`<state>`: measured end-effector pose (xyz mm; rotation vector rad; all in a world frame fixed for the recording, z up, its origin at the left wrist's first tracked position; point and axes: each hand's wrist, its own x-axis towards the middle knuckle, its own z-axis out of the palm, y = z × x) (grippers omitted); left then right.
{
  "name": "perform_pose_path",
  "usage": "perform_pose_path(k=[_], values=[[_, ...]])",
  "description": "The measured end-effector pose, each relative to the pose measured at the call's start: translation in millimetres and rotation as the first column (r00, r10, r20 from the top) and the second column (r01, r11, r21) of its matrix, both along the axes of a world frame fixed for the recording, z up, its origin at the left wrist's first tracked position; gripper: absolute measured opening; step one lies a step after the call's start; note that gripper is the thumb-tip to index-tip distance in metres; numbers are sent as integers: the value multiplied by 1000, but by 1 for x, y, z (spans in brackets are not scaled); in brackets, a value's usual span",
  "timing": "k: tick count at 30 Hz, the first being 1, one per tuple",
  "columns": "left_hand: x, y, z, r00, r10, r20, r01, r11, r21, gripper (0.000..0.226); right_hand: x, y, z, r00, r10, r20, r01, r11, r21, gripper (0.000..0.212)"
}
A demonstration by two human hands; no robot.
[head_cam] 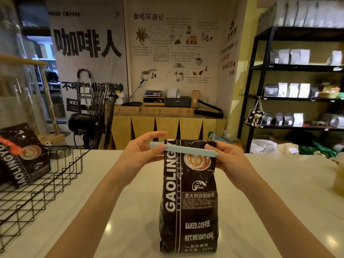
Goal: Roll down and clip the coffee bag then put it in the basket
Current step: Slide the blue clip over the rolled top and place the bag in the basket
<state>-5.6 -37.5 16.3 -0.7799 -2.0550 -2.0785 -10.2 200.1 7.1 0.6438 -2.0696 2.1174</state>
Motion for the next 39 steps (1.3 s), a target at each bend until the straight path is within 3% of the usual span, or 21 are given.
perform_pose_path(k=[5,9,12,18,20,22,26,35,37,39], values=[[3,17,-7,1000,-9,15,9,999,31,27,0,-2,0,1000,2,-24,-3,1000,-8,18],[6,30,-11,997,76,5,-76,994,75,29,1,1,-2,998,14,-58,-14,1000,-5,23],[8,34,-11,991,129,-27,-127,989,74,23,0,2,-1,1000,14,-23,-15,1000,-18,36],[12,39,-11,976,209,-57,-204,975,90,7,-1,16,11,968,135,210,-107,985,-138,73],[12,40,-12,971,235,-54,-228,968,109,5,-1,19,9,980,82,184,-76,996,-44,76],[12,41,-13,969,242,-45,-234,964,129,6,1,23,7,996,51,76,-55,997,54,65],[13,43,-13,969,238,-64,-228,964,140,7,2,27,5,999,-2,-45,5,999,53,28],[16,38,-3,965,258,-52,-260,965,-32,8,1,20,1,976,-162,-146,167,986,27,24],[20,38,2,902,369,-225,-416,881,-224,17,2,21,1,975,-169,-145,176,984,33,24],[26,44,10,739,405,-538,-622,716,-317,33,4,22,1,975,-158,-153,166,985,38,21]])
